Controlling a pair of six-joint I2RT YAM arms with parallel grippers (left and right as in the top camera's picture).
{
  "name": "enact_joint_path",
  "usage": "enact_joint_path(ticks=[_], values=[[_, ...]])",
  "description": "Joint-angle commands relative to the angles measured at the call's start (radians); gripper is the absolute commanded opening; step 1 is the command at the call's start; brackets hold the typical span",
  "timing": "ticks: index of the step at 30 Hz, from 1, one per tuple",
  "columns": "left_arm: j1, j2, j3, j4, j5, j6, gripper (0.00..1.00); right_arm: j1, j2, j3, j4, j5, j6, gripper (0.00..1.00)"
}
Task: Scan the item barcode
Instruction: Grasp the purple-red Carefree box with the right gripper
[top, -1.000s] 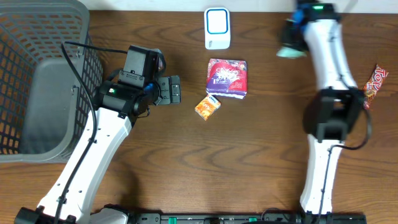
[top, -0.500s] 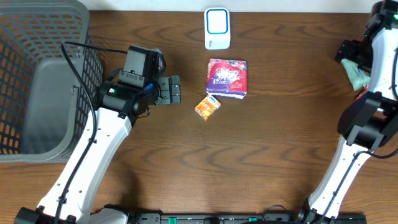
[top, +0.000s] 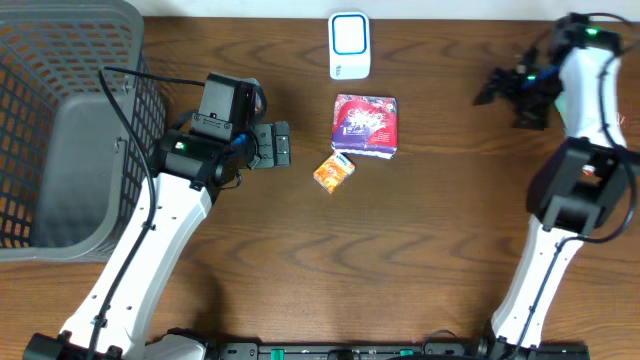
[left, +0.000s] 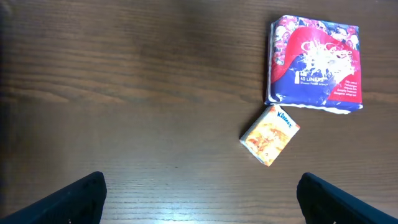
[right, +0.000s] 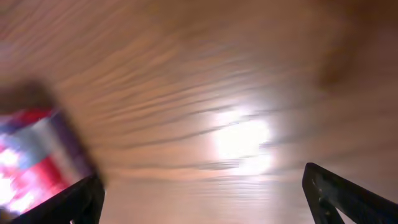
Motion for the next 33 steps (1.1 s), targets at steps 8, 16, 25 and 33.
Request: enact_joint_path(ticks=[8, 16, 25, 33], values=[[0.003, 0.005, 0.013, -0.004, -0.013, 0.009, 0.98, 0.209, -0.039, -0.008, 0.011, -0.209, -0.047, 0.93], [0.003, 0.005, 0.013, -0.004, -0.013, 0.009, 0.98, 0.303, -0.039, -0.105, 0.140, -0.215, 0.041, 0.75], [0.003, 0.005, 0.013, -0.004, -0.013, 0.009, 0.98, 0.355, -0.039, -0.315, 0.296, -0.292, 0.041, 0.38], [0.003, 0.005, 0.013, -0.004, -0.013, 0.009, 0.98, 0.345, -0.100, -0.240, 0.196, -0.082, 0.032, 0.04]])
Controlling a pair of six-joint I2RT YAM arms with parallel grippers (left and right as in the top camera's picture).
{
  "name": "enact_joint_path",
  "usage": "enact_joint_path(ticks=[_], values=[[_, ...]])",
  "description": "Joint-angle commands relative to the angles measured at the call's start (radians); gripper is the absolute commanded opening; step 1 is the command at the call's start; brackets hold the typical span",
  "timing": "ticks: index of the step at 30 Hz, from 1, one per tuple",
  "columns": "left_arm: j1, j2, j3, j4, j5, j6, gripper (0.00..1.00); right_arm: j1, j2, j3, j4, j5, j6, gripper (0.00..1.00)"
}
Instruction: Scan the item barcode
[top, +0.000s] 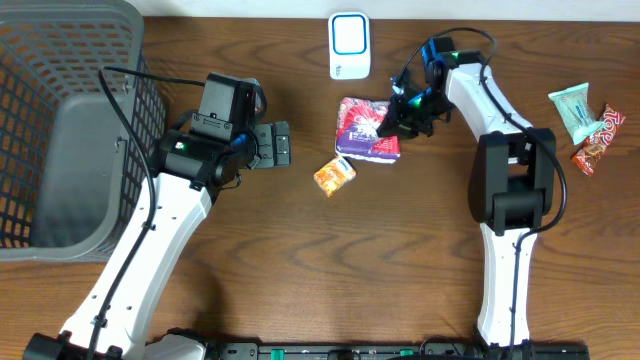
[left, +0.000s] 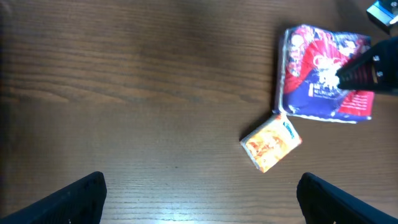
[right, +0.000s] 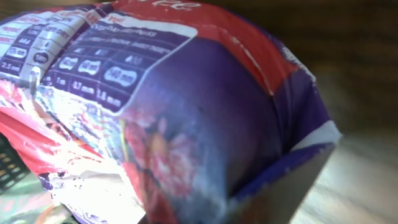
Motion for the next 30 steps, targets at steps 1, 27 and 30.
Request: enact_joint_path(ticks=[1, 27, 30], values=[[0.003, 0.005, 0.013, -0.004, -0.013, 0.009, 0.98, 0.003, -0.085, 0.068, -0.046, 0.198, 0.020, 0.04], [0.003, 0.005, 0.013, -0.004, -0.013, 0.009, 0.98, 0.227, -0.125, 0.038, -0.263, 1.387, 0.411, 0.18], [0.003, 0.005, 0.013, -0.004, -0.013, 0.009, 0.98, 0.277, -0.097, 0.039, -0.246, 1.374, 0.411, 0.24]])
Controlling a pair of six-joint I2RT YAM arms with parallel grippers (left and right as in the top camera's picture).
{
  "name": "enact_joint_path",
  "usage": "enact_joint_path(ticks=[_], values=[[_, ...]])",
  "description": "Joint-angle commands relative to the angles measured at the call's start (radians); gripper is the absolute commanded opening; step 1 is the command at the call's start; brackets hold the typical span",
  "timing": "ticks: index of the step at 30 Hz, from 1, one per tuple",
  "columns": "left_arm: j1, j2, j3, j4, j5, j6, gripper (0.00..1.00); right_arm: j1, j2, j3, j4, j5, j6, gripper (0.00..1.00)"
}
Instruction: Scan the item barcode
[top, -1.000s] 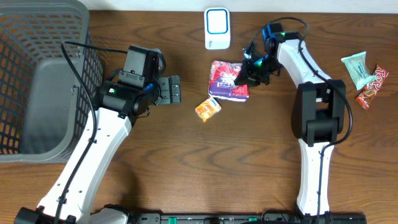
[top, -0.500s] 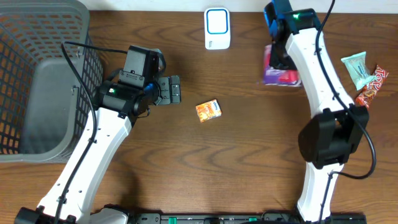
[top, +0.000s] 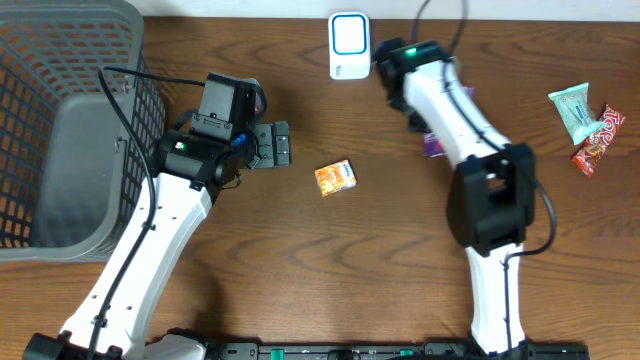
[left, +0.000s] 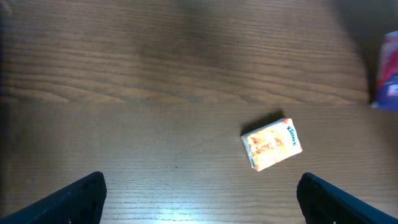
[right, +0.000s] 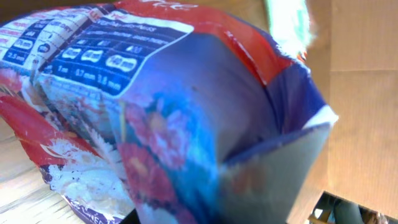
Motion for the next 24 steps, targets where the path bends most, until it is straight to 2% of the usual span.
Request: enact_joint_path(ticks=[1, 4, 6, 10, 14, 20, 22, 24], values=[[0.003, 0.005, 0.013, -0.005, -0.013, 0.009, 0.98, 0.067, 0.022, 0.005, 0.013, 0.007, 0.019, 0.32], [0.003, 0.005, 0.013, -0.005, -0.013, 0.009, 0.98, 0.113, 0.040, 0.005, 0.032, -0.074, 0.016, 0.66], [0.003, 0.005, 0.013, -0.005, -0.013, 0.009, 0.98, 0.139, 0.041, 0.005, 0.054, -0.146, 0.016, 0.78], [0.003, 0.005, 0.013, -0.005, -0.013, 0.009, 0.98, 0.167, 0.028, 0.047, 0.073, -0.275, 0.008, 0.83], [0.003, 0.005, 0.013, -0.005, -0.013, 0.009, 0.98, 0.152, 0.014, 0.144, 0.059, -0.456, -0.068, 0.86], [0.003, 0.005, 0.013, -0.005, -0.013, 0.009, 0.98, 0.059, -0.016, 0.313, -0.021, -0.681, -0.146, 0.89], [0.003, 0.005, 0.013, -0.005, -0.013, 0.009, 0.98, 0.010, -0.021, 0.351, -0.058, -0.731, -0.175, 0.97], [0.003, 0.005, 0.013, -0.005, -0.013, 0.009, 0.98, -0.034, -0.021, 0.360, -0.082, -0.769, -0.200, 0.99]])
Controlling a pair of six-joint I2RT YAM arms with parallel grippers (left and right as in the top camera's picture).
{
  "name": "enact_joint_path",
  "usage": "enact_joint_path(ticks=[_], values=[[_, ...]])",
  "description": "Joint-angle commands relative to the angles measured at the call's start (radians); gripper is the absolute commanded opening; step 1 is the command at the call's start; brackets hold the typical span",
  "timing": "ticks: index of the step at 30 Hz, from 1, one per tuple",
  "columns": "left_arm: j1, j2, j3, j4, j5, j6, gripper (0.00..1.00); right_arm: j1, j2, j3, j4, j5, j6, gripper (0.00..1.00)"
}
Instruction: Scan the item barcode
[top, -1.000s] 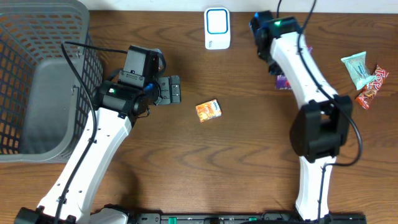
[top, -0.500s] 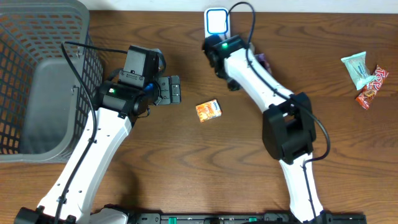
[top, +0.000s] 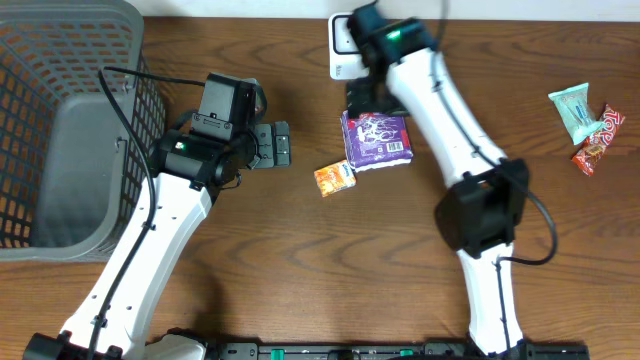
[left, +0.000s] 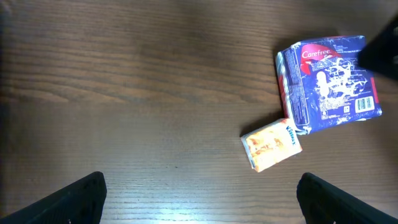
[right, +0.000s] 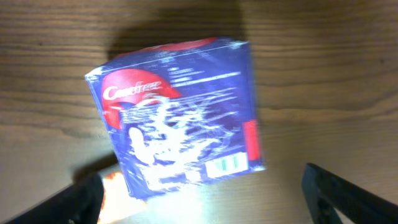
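The purple Carefree pack (top: 377, 140) lies flat on the table with its printed back up, and a barcode (right: 225, 165) shows near one corner. My right gripper (top: 363, 97) hangs open just above it, with nothing between its fingers (right: 339, 190). A white scanner (top: 345, 55) stands at the table's far edge, partly covered by the right arm. My left gripper (top: 276, 145) is open to the left of the items, fingers (left: 71, 199) wide apart. A small orange Kleenex pack (top: 334, 176) lies against the purple pack's near left corner.
A grey mesh basket (top: 60, 130) fills the left side of the table. Two snack packets, one pale green (top: 576, 108) and one red (top: 598, 136), lie at the far right. The right arm stretches from the front edge over the table's middle.
The right gripper held the pack in the air near the scanner. Now the pack lies on the table with its back up and the gripper is open above it. The left arm has not moved.
First the pack lay red face up below the scanner, with the right gripper open at the far right. Then the right gripper was shut on the pack's right side, then held it aloft. Now it lies turned over, let go.
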Motion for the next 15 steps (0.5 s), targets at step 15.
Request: enact_joint_path(ticks=[15], values=[[0.003, 0.005, 0.013, -0.005, -0.013, 0.009, 0.98, -0.366, -0.037, -0.339, 0.192, -0.737, -0.363, 0.98]])
